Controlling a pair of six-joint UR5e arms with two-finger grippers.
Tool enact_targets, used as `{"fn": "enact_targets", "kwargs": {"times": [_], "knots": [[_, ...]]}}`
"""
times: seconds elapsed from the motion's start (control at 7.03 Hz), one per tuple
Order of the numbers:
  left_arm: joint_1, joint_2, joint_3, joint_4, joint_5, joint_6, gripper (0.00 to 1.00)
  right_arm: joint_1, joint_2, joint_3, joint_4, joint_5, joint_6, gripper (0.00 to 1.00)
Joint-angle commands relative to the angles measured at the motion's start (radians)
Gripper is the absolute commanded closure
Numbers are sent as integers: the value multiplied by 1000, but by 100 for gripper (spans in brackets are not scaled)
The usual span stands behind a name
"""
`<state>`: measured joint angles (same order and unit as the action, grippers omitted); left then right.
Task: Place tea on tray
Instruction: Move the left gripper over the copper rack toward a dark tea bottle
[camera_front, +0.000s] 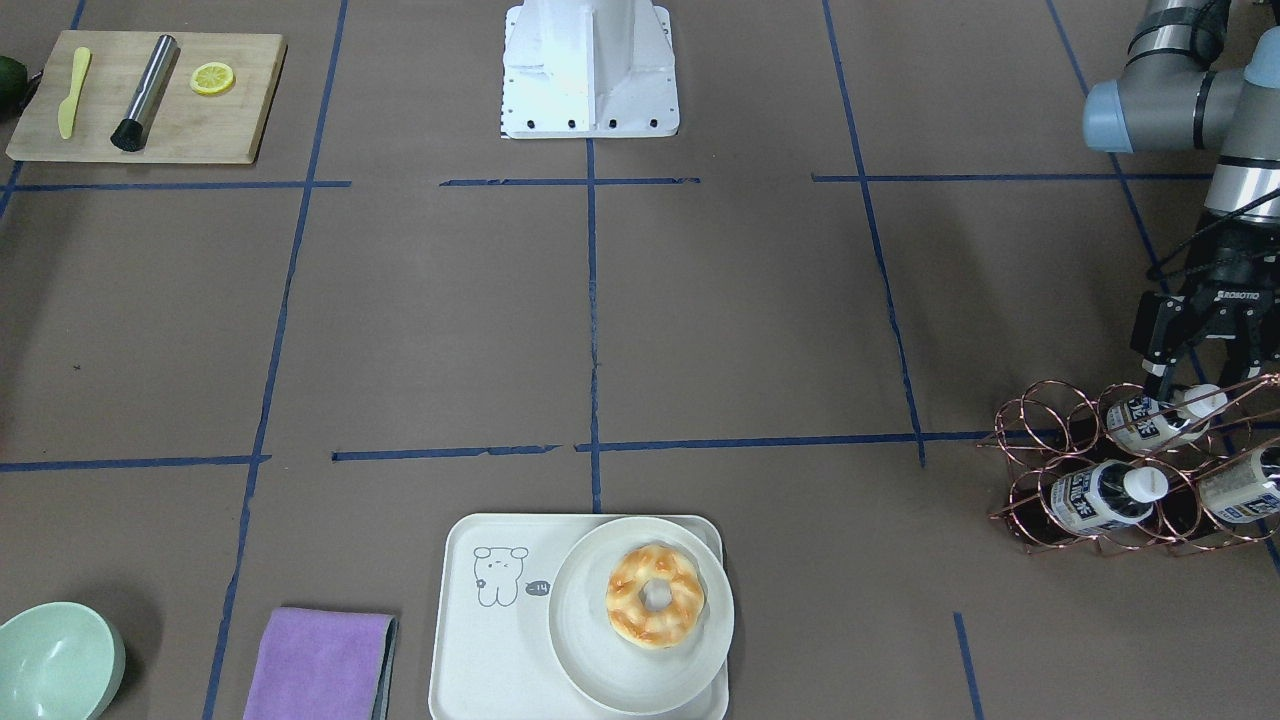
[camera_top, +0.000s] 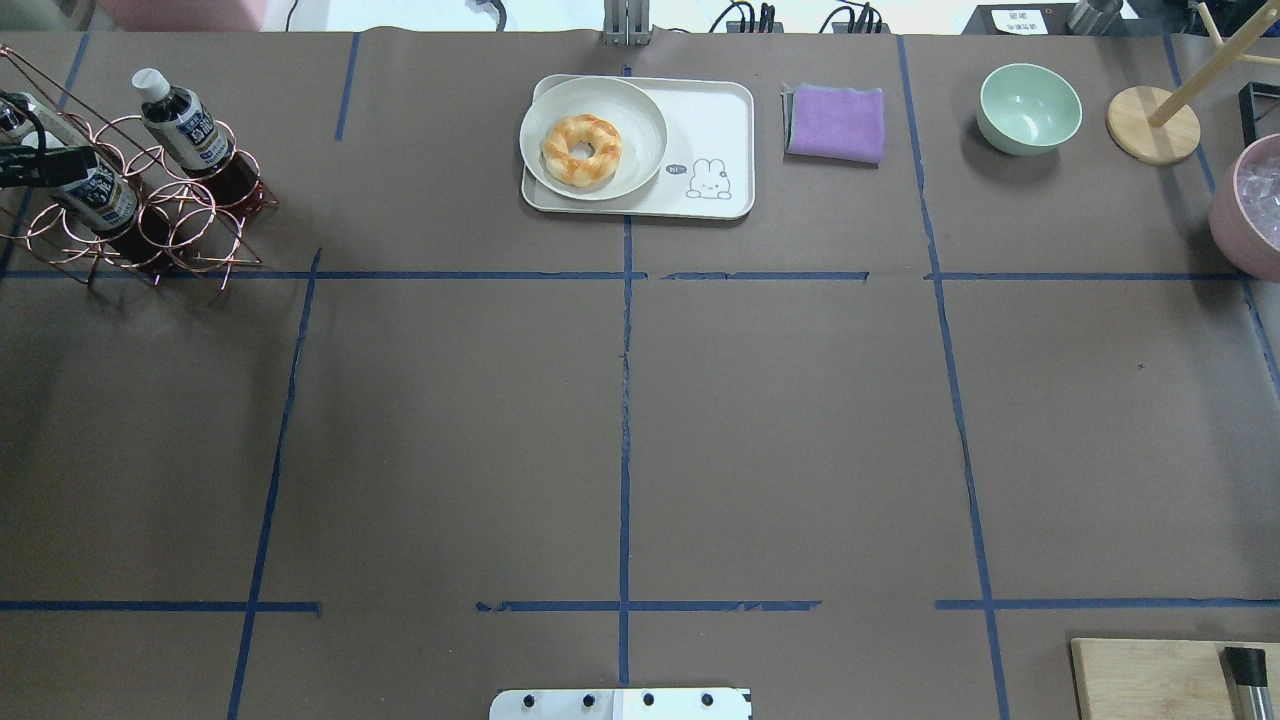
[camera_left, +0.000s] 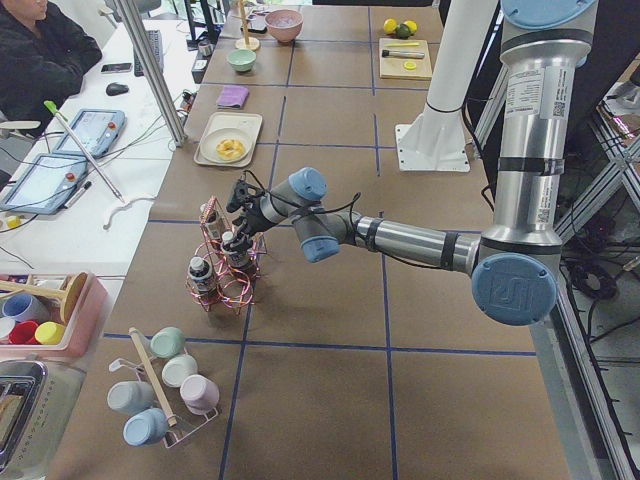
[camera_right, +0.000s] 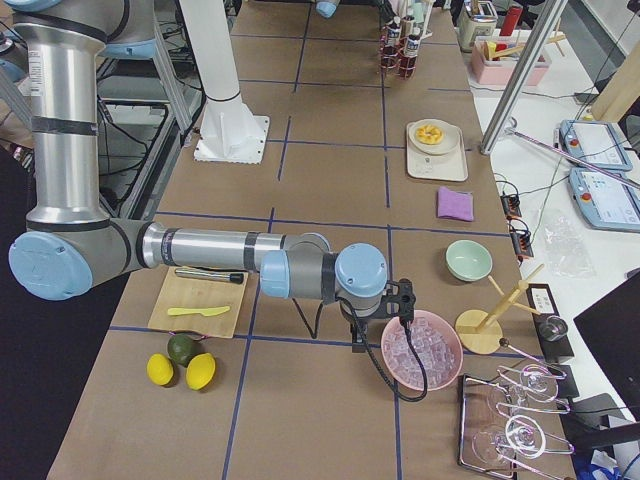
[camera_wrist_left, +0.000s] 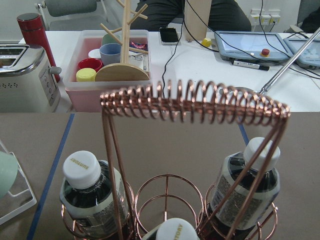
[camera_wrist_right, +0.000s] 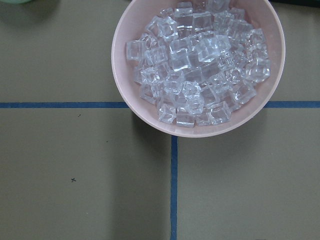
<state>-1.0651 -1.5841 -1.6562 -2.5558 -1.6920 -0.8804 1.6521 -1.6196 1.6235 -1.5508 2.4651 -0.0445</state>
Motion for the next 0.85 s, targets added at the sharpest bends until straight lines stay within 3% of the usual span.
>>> {"fn": "enact_targets", "kwargs": {"times": [0.0, 0.71], "knots": [[0, 1, 4, -1, 0, 3, 25, 0, 1, -1, 0, 0, 0, 0], [0, -2, 1, 2, 0, 38, 27, 0, -2, 4, 0, 2, 0, 0]]}}
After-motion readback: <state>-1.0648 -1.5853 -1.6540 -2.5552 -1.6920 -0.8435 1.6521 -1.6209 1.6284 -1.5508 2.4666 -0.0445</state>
